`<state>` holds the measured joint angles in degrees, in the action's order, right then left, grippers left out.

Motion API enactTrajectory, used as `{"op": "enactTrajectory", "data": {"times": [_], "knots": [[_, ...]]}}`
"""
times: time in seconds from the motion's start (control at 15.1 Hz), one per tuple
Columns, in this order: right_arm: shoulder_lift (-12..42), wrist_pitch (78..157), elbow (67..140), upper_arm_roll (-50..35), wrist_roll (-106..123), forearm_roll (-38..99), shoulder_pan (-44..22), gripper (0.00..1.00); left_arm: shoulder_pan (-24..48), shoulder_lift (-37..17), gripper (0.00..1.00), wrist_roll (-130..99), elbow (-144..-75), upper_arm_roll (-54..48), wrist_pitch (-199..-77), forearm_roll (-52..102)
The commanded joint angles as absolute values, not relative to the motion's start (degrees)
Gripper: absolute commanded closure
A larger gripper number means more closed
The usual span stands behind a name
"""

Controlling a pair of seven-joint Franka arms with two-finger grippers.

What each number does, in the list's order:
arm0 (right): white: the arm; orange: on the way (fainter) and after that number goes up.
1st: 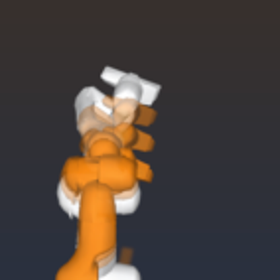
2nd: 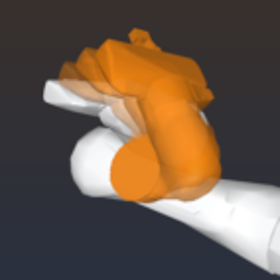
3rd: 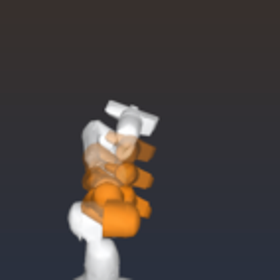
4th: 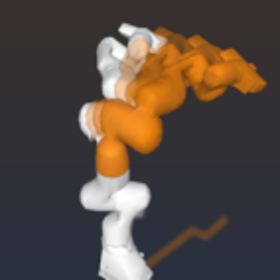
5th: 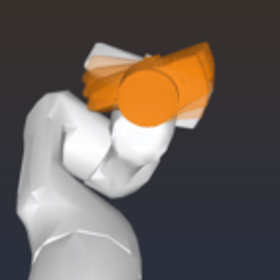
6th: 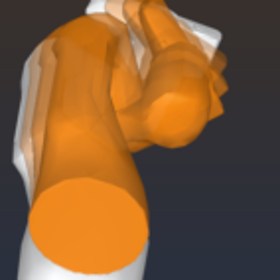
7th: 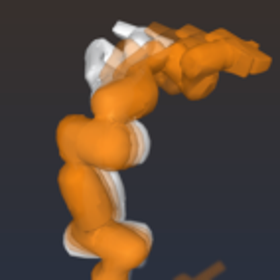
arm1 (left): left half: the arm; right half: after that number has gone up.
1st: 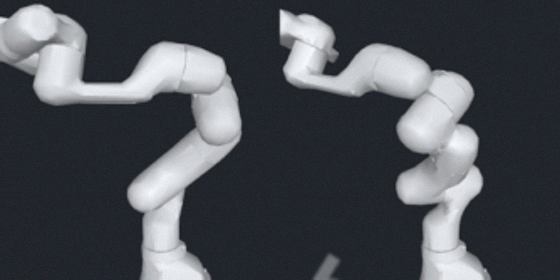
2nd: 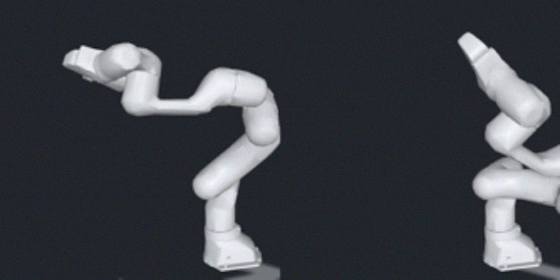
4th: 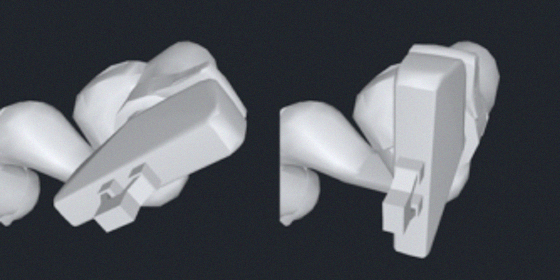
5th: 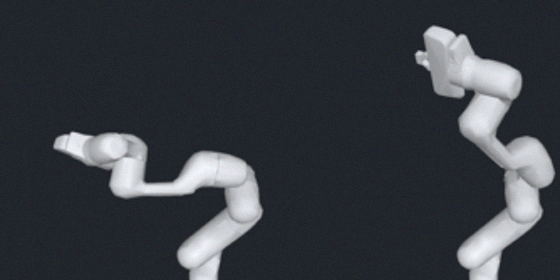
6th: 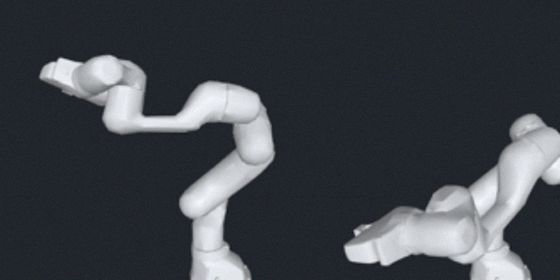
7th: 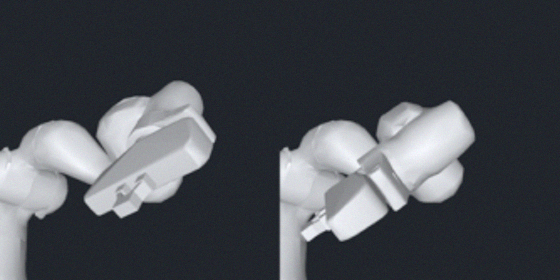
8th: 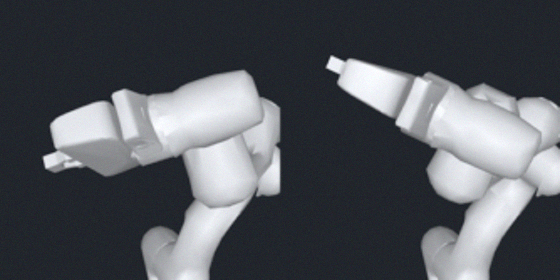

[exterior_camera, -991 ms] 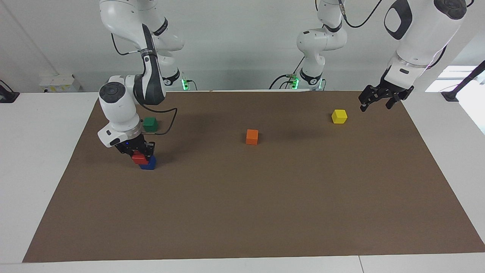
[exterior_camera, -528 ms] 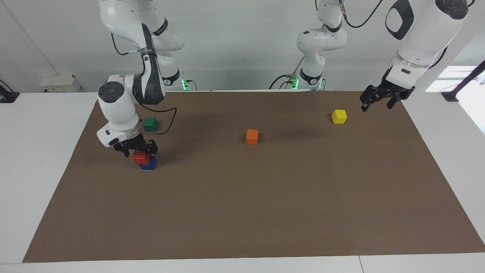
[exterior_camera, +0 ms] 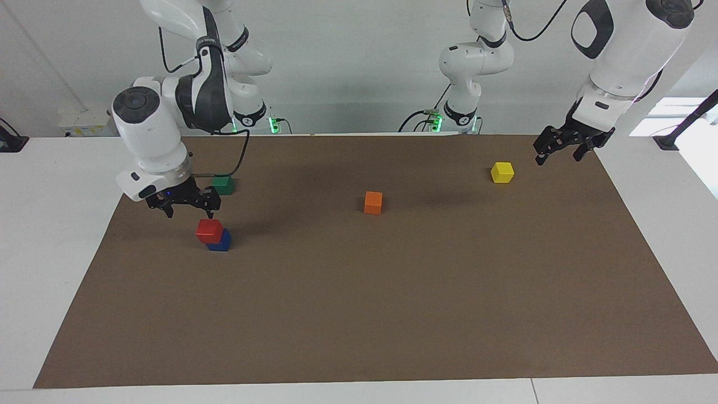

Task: Transfer red block to right arm and stack on blue block
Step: 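Open the right gripper and retract it from the stacked cubes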

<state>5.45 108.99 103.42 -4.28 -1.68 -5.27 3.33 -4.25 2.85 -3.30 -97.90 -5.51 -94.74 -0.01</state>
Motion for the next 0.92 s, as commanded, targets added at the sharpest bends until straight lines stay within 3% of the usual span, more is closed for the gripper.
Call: {"op": "enactTrajectory", "data": {"times": [0.0,0.4,0.86], "knots": [[1.9,104.3,100.8,-4.6,1.6,0.6,4.4,0.00,-4.6,3.3,0.00,-3.2,-98.3,-5.4,-94.8,1.1],[-1.7,92.2,95.5,-4.7,3.3,0.6,4.3,0.00,-4.7,3.3,0.00,-3.2,-98.3,-5.4,-94.8,1.1],[-3.8,89.9,95.6,2.4,5.0,0.8,0.0,0.00,-4.7,3.3,0.00,-3.2,-98.3,-5.4,-94.8,1.1]]}}
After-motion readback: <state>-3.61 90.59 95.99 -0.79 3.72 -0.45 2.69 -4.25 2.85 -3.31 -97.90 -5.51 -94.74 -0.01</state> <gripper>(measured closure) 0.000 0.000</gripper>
